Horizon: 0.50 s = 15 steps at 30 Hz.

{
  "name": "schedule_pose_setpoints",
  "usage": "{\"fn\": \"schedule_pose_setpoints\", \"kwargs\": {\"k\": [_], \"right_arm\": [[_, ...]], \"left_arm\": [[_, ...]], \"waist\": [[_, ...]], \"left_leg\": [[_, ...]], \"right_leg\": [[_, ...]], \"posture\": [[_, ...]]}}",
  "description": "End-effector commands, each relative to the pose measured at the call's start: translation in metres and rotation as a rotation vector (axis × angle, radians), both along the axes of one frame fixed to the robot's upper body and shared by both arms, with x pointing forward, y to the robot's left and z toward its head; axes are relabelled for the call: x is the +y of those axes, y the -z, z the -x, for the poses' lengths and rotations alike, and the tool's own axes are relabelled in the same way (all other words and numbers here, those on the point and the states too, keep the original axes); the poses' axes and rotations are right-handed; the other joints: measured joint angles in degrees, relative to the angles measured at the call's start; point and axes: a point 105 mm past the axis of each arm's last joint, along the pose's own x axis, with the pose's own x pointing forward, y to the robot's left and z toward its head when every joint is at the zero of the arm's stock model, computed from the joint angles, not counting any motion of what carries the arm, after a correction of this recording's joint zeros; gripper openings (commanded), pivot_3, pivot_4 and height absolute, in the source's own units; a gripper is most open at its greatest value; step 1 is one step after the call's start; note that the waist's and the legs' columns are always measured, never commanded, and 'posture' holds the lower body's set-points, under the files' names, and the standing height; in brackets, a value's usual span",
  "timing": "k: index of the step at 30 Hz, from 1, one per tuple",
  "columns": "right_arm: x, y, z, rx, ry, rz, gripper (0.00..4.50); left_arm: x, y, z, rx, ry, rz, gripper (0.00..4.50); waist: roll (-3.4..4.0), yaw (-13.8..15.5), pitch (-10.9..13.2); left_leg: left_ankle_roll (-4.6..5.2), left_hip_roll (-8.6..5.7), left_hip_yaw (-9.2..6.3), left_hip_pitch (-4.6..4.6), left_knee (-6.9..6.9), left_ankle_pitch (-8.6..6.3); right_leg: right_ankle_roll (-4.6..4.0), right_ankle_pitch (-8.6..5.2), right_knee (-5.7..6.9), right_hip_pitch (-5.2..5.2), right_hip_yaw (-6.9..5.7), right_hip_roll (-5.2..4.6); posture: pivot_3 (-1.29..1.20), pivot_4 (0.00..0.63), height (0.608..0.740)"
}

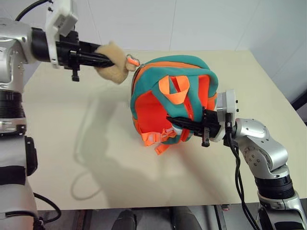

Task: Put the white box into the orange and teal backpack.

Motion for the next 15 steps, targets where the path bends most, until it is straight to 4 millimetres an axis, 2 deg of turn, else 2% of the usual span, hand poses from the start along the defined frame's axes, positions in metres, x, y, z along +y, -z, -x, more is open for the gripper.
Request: {"fn": "schedule_pose_setpoints", "kwargs": {"k": [1, 8, 15], "right_arm": [[-0.008, -0.006, 0.005, -0.040, 0.015, -0.005, 0.49], [-0.011, -0.006, 0.004, -0.037, 0.027, 0.001, 0.49], [-0.010, -0.006, 0.002, -0.036, 0.019, 0.008, 0.49]], "left_arm": [[0.014, -0.022, 0.008, -0.070, -0.102, 0.073, 0.55], [0.023, -0.003, 0.023, -0.004, -0.124, -0.041, 0.55], [0.034, 0.017, 0.024, 0.067, -0.105, -0.180, 0.55]], "waist": [[0.00, -0.02, 0.00], [0.00, -0.82, 0.00], [0.00, -0.33, 0.00]], "left_leg": [[0.00, 0.00, 0.00, -0.01, -0.01, 0.00], [-0.04, 0.01, 0.02, 0.02, -0.08, 0.02], [-0.02, 0.00, 0.04, 0.05, -0.03, 0.01]], "right_leg": [[0.00, 0.00, -0.01, 0.00, 0.00, 0.00], [-0.01, 0.00, 0.01, -0.07, 0.01, 0.00], [-0.01, 0.00, 0.08, -0.04, 0.01, 0.00]], "posture": [[0.00, 0.150, 0.740], [0.00, 0.150, 0.740], [0.00, 0.150, 0.740]]}}
